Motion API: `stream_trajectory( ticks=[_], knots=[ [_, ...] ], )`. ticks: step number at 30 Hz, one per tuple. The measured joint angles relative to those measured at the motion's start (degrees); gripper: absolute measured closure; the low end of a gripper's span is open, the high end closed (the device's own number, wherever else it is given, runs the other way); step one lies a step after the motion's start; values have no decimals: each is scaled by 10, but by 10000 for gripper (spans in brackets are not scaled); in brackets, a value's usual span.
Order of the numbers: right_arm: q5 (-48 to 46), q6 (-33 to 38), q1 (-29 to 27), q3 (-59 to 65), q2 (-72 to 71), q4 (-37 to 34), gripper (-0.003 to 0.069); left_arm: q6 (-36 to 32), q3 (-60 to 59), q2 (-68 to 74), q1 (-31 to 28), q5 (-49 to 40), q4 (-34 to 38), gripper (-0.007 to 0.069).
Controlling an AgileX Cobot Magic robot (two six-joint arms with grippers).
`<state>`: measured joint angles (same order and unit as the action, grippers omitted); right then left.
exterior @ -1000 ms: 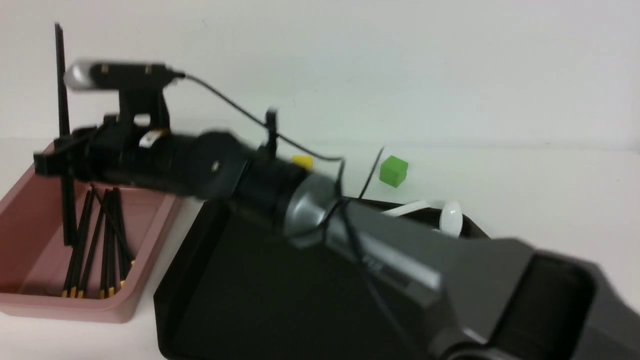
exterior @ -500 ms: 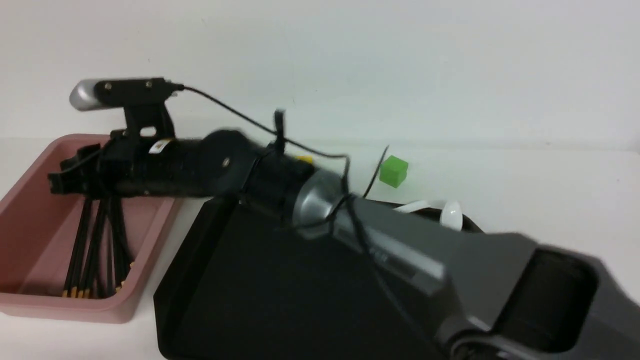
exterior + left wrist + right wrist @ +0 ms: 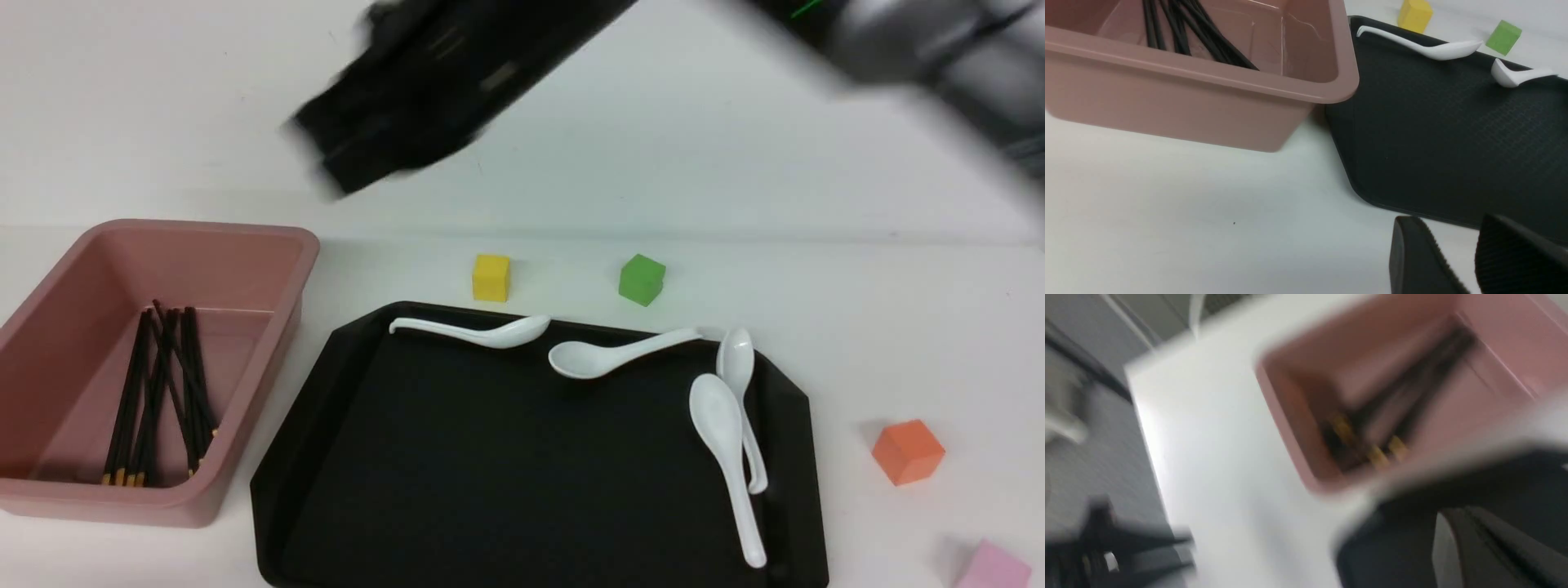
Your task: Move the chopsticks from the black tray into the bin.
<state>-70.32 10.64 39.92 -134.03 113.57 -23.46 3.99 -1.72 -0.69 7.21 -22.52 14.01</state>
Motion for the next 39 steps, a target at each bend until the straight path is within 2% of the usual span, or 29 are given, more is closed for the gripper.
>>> stream_trajectory(
  ticks=[4,9,14,17,21,28,30,32,39],
  knots=[
    [-17,-47,-18,42,-124,120,667,0,0,0,0,0,0,386],
    [-22,-58,-20,114,-254,190,664,0,0,0,0,0,0,386],
    [-23,-58,-20,290,-455,261,662,0,0,0,0,0,0,386],
    [1,-60,-20,412,-540,271,661,0,0,0,0,0,0,386],
    [121,-61,-20,618,-667,272,658,0,0,0,0,0,0,386],
    [454,-130,-20,992,-825,272,656,0,0,0,0,0,1,386],
    [480,-137,-20,1013,-835,272,655,0,0,0,0,0,1,386],
    [550,-148,-20,1058,-849,272,655,0,0,0,0,0,1,386],
    [579,-155,-20,1088,-854,272,650,0,0,0,0,0,1,386]
  ],
)
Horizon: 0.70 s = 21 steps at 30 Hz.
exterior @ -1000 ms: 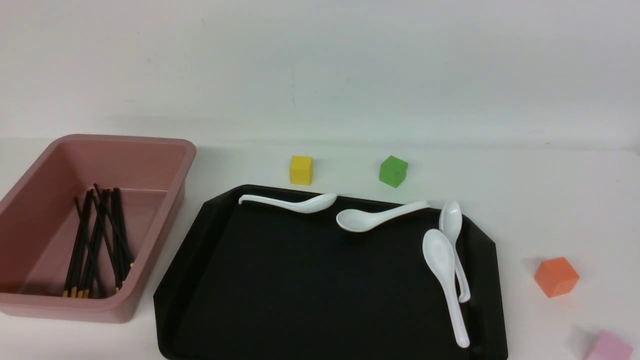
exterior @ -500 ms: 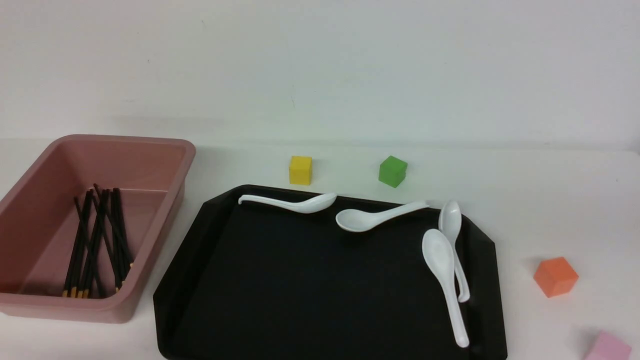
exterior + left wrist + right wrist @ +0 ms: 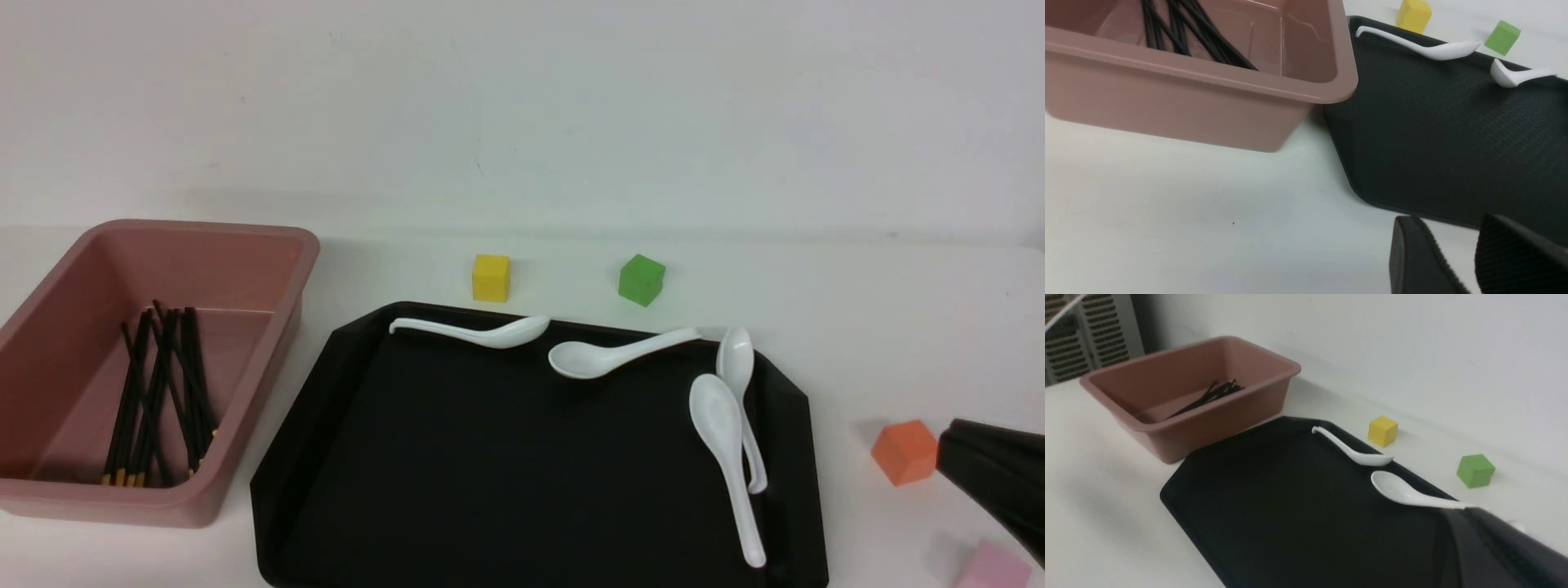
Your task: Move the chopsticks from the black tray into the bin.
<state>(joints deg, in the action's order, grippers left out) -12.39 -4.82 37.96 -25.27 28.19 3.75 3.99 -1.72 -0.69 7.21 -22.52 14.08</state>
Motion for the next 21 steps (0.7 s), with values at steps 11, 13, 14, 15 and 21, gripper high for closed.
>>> stream_trajectory(
  ticks=[11,13,14,15,21],
  knots=[
    [-14,-2,0,0,0,0,640,0,0,0,0,0,0,386],
    [-15,-2,0,0,0,1,637,0,0,0,0,0,0,386],
    [-15,-2,0,0,0,1,636,0,0,0,0,0,0,386],
    [-15,-2,0,0,0,1,636,0,0,0,0,0,0,386],
    [-15,-2,0,0,0,1,635,0,0,0,0,0,0,386]
  ],
)
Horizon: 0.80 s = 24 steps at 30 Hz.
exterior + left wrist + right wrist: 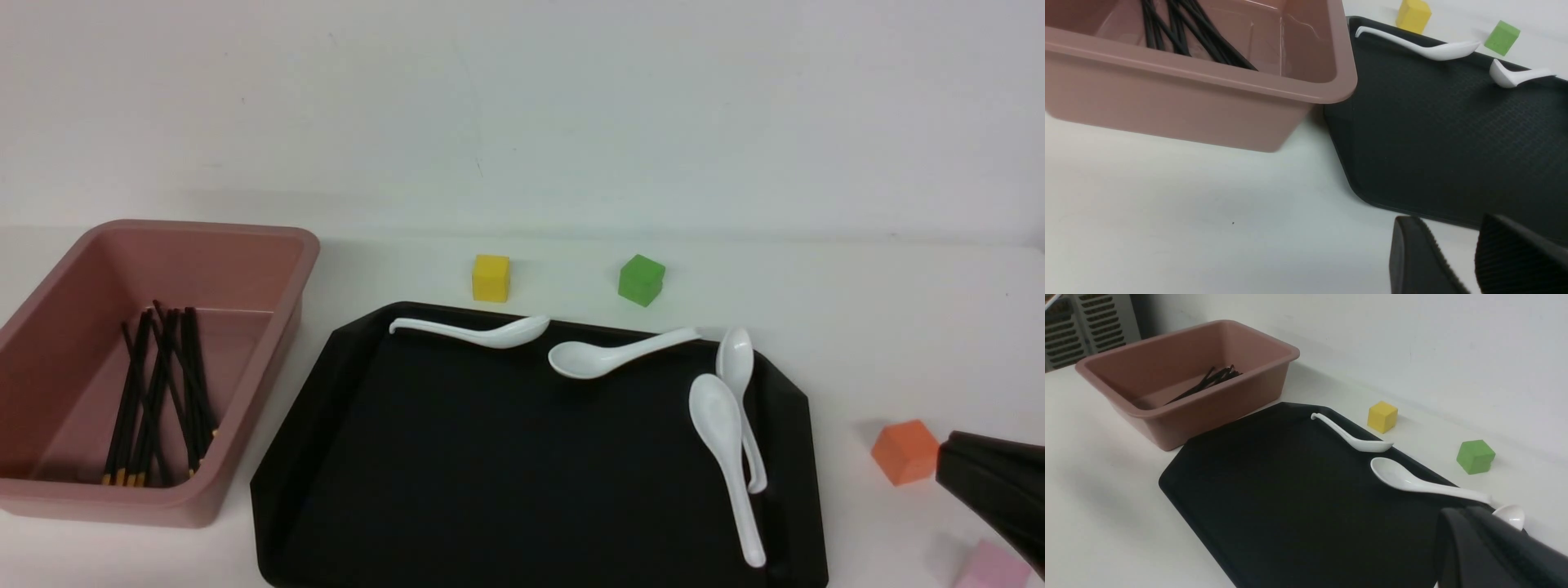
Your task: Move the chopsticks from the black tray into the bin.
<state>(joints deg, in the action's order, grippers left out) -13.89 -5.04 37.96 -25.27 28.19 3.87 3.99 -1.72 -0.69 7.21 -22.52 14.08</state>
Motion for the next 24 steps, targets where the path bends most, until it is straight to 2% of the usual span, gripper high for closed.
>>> stream_trajectory(
  ticks=[6,9,12,17,24],
  knots=[
    [0,6,-17,11,-25,0,627,0,0,0,0,0,0,386],
    [14,11,-58,35,-46,0,626,0,0,0,0,0,0,386],
    [27,12,-134,90,-93,0,626,0,0,0,0,0,0,386],
    [26,12,-219,169,-171,0,620,0,0,0,0,0,0,386],
    [24,12,-269,251,-231,0,615,0,0,0,0,0,0,386]
  ],
)
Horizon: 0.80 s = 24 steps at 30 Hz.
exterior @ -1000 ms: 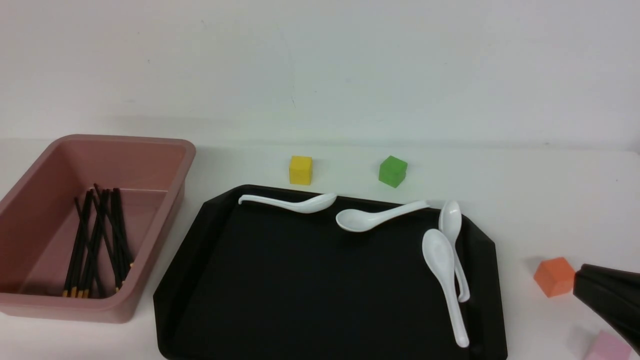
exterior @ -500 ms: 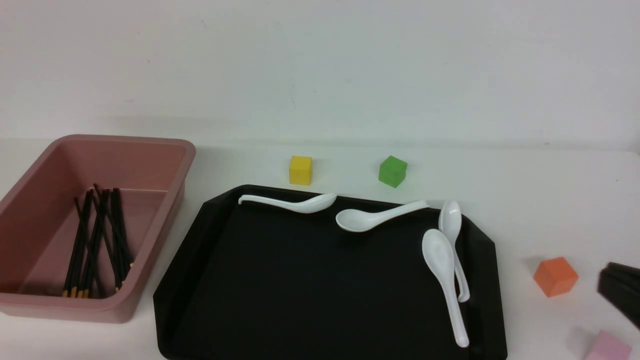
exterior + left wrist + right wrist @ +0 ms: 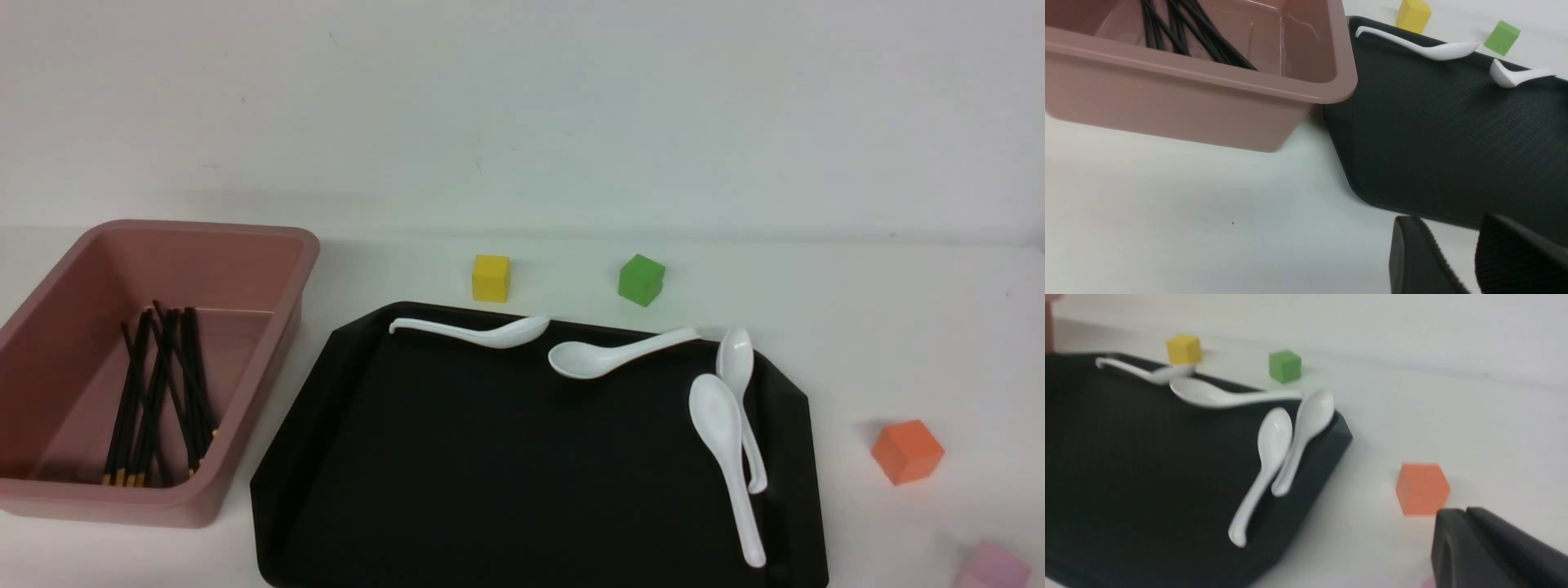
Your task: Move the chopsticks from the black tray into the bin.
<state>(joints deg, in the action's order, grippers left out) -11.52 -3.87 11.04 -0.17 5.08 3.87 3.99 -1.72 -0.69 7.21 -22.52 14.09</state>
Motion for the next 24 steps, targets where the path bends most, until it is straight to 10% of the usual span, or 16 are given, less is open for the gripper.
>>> stream_trajectory(
  ticks=[24],
  knots=[
    [-92,1,-53,13,-56,-2,594,0,0,0,0,0,0,386]
  ],
)
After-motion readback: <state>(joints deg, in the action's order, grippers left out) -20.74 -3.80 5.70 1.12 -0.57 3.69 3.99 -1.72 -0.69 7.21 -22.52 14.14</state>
